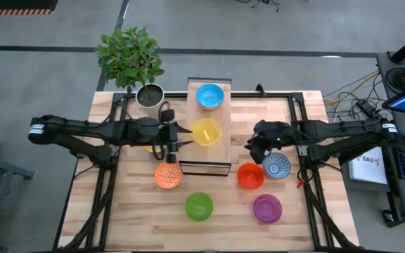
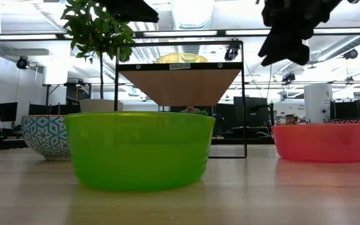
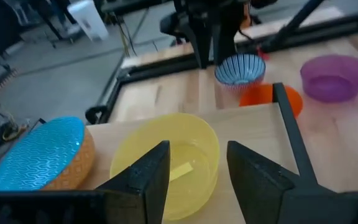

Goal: Place and stack bowls onto a shelf
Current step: Stack the blue patterned bowl on top of the light blue bowl on the shelf

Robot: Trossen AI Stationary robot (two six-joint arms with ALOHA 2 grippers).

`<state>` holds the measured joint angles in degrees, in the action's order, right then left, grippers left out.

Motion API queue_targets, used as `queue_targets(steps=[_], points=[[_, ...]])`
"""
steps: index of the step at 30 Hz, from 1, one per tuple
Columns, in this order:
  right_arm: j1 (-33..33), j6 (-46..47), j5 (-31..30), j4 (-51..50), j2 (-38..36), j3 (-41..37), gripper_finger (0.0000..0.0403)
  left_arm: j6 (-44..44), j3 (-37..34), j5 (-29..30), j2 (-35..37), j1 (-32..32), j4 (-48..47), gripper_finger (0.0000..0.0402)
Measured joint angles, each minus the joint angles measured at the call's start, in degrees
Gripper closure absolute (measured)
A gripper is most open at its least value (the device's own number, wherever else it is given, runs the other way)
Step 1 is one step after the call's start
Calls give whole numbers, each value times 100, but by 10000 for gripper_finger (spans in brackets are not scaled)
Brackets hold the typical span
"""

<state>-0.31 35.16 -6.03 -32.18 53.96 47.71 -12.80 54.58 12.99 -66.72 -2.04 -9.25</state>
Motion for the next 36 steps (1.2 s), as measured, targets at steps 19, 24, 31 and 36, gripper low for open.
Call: queue_targets(steps=[19, 24, 31, 36], points=[[136, 3639, 1210, -3108, 1246, 978, 272, 305, -975, 11, 723, 0, 296, 258], [143, 4262, 927, -3535, 1513, 766, 247, 246, -1019, 11, 776, 0, 173, 258], [143, 4705, 646, -3372, 2015, 740, 244, 238, -1035, 11, 790, 0, -67, 258], [143, 4749, 646, -3293, 2423, 740, 253, 274, -1040, 11, 790, 0, -214, 260]])
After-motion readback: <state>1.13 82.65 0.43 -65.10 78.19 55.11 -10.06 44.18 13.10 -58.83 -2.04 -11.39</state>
